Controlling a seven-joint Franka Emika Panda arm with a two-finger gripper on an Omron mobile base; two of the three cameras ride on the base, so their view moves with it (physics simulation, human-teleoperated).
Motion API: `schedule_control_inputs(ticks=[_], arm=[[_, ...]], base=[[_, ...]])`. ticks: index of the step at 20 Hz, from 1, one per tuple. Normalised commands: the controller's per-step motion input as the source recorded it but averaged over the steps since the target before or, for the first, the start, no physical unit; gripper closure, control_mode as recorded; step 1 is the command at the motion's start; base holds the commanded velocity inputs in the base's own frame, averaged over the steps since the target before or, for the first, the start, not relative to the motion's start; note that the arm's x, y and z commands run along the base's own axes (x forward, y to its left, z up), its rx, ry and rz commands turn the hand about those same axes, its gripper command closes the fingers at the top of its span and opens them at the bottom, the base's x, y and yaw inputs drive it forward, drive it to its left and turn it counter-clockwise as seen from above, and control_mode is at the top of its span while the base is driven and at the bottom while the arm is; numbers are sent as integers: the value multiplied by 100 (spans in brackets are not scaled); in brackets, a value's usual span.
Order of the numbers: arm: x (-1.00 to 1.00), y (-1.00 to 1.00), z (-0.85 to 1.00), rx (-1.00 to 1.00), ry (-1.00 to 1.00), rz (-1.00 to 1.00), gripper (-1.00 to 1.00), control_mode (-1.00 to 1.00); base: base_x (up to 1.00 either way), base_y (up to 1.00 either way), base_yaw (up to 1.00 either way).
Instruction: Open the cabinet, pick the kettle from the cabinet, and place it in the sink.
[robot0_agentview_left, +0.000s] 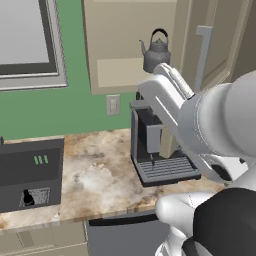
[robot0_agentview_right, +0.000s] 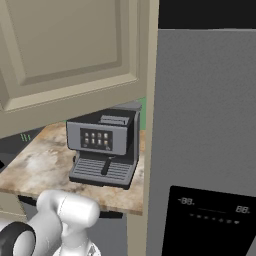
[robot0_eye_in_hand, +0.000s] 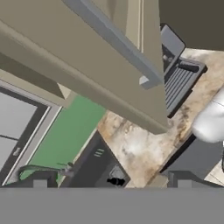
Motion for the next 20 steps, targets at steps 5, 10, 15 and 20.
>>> schedule_control_inputs(ticks=[5, 10, 15, 20], arm=[[16, 1, -15, 22, -14, -10, -100, -100], [21, 0, -5, 6, -13, -13, -100, -100], [27, 3, 0, 0, -9, -15, -100, -100], [24, 14, 0, 0, -2, -12, -100, -100]], base=[[0, 0, 0], [0, 0, 0], [0, 0, 0], [0, 0, 0]])
